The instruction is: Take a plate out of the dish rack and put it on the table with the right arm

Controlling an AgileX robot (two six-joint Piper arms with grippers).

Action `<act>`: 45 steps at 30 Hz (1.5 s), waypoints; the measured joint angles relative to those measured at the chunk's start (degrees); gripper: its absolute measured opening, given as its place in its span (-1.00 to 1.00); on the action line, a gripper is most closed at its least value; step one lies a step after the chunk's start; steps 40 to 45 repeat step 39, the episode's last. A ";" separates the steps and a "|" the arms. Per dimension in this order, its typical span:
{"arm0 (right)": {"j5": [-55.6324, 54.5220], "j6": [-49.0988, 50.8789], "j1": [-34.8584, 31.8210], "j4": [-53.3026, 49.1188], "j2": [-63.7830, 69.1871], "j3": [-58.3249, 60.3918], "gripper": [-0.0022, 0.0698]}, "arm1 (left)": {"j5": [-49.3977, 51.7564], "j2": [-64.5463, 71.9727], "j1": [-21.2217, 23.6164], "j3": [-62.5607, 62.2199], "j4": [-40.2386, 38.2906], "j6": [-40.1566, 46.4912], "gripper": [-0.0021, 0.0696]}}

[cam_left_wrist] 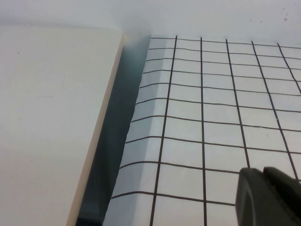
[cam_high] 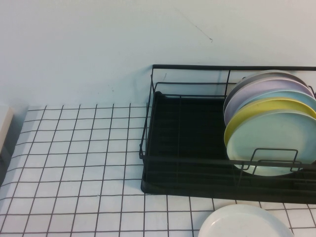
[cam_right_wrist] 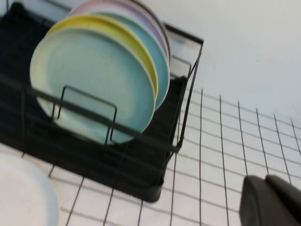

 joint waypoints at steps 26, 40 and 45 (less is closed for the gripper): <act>-31.45 19.67 0.00 -7.75 -14.78 40.69 -0.95 | 0.00 0.00 0.00 0.00 0.00 0.00 -0.95; -31.34 19.67 0.00 -7.75 -14.78 40.69 -0.95 | 0.00 0.00 0.00 0.00 0.00 0.00 -0.95; -31.34 19.67 0.00 -7.75 -14.78 40.69 -0.95 | 0.00 0.00 0.00 0.00 0.00 0.00 -0.95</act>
